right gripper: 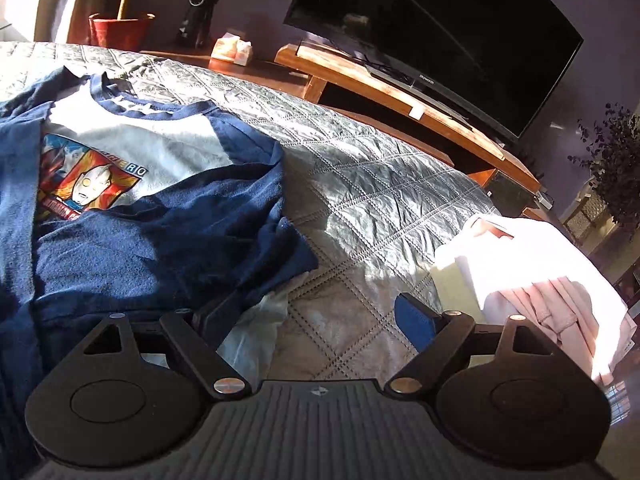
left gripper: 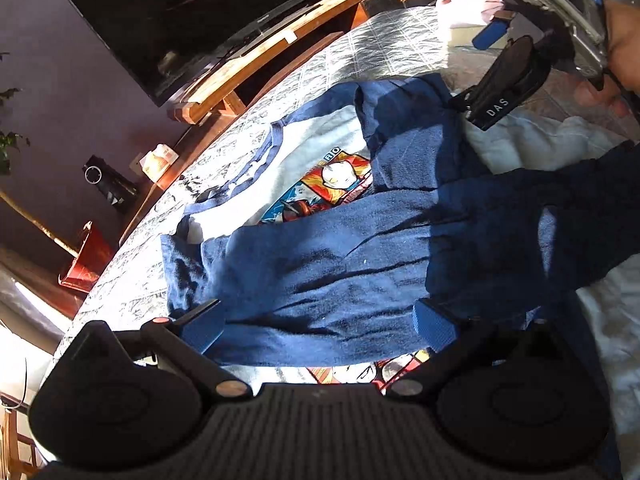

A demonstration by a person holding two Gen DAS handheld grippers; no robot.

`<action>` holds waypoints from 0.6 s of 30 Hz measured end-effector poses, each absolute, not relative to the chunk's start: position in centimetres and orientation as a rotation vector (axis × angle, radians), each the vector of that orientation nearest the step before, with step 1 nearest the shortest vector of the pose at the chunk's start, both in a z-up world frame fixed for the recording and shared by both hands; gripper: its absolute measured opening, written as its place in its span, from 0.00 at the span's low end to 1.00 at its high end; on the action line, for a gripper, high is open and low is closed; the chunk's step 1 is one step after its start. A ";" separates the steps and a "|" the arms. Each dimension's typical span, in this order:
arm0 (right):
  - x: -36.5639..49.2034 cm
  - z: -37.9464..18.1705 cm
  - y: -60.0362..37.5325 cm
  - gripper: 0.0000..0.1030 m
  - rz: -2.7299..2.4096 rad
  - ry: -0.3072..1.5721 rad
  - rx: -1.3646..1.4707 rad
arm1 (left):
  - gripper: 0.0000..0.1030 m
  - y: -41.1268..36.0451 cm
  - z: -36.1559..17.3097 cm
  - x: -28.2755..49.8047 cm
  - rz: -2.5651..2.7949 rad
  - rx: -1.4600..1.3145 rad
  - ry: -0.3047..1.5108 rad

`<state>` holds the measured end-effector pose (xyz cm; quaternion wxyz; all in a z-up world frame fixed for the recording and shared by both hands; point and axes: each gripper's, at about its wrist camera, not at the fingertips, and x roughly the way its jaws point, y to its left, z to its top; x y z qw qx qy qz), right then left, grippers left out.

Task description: Fold clothes

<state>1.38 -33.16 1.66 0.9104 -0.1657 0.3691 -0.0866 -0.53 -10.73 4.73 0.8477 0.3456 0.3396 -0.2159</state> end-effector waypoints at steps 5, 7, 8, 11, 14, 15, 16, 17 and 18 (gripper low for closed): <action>-4.7 3.7 -32.3 0.86 -0.162 0.770 -0.364 | 0.98 -5.8 5.5 -2.9 -0.315 0.720 0.790; -7.1 4.5 -31.9 0.86 -0.155 0.773 -0.373 | 0.98 -4.3 5.8 -4.3 -0.297 0.719 0.798; -8.8 5.4 -31.9 0.86 -0.162 0.765 -0.334 | 0.98 -3.7 6.1 -5.1 -0.288 0.707 0.800; -13.4 8.0 -31.8 0.86 -0.184 0.734 -0.170 | 0.98 -2.0 7.0 -7.4 -0.268 0.648 0.810; -18.3 10.9 -31.7 0.86 -0.146 0.678 0.110 | 0.98 -1.3 7.8 -9.1 -0.236 0.624 0.789; -19.6 11.7 -31.6 0.86 -0.123 0.658 0.199 | 0.98 -1.2 8.1 -9.7 -0.230 0.612 0.782; -20.4 12.1 -31.2 0.86 -0.093 0.655 0.284 | 0.98 -1.1 8.5 -10.2 -0.226 0.589 0.777; -21.2 12.5 -30.9 0.86 -0.060 0.656 0.369 | 0.98 -0.9 8.9 -10.7 -0.223 0.559 0.774; -21.7 12.5 -30.3 0.86 0.000 0.664 0.433 | 0.98 -0.8 9.3 -11.3 -0.220 0.529 0.771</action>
